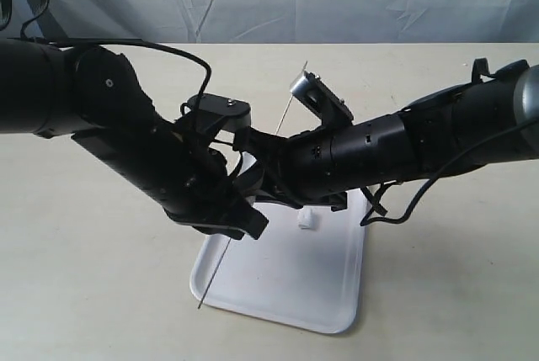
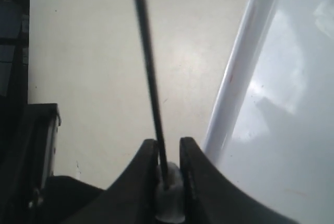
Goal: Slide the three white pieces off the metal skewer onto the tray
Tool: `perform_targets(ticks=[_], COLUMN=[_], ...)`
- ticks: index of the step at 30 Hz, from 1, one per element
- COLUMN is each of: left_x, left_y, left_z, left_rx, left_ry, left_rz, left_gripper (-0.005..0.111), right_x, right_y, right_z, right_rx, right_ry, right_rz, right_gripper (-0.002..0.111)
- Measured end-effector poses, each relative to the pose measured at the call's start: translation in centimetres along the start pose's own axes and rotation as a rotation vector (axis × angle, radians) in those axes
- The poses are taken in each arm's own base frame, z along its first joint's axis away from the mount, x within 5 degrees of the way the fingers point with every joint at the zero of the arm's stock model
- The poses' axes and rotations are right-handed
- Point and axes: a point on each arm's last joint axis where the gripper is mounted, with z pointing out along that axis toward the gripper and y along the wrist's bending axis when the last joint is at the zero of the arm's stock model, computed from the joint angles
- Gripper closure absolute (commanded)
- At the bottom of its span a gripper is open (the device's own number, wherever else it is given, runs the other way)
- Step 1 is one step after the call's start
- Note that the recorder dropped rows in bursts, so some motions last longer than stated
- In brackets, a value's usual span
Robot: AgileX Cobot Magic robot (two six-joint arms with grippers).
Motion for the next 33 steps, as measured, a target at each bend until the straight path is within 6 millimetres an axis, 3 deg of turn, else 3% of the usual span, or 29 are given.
perform_targets(ticks=[10, 27, 33], left_x=[1.9, 5.5, 7.2], left_y=[0.3, 0.5, 0.7], left_z=[0.9, 0.7, 1.3], left_rx=[-0.009, -0.020, -0.028], left_ry=[0.029, 0.129, 0.188], left_rz=[-0.047, -0.034, -0.023], left_gripper=[0.107, 0.107, 0.107], right_x=[0.1, -1.1, -2.2], right_y=[-0.3, -1.6, -1.3], right_z=[0.1, -0.2, -1.4], right_rx=[0.051, 0.191, 0.266], right_ry=[-0.013, -0.151, -0.261], right_rz=[-0.059, 0.020, 0.005], right_gripper=[0.096, 0.096, 0.096])
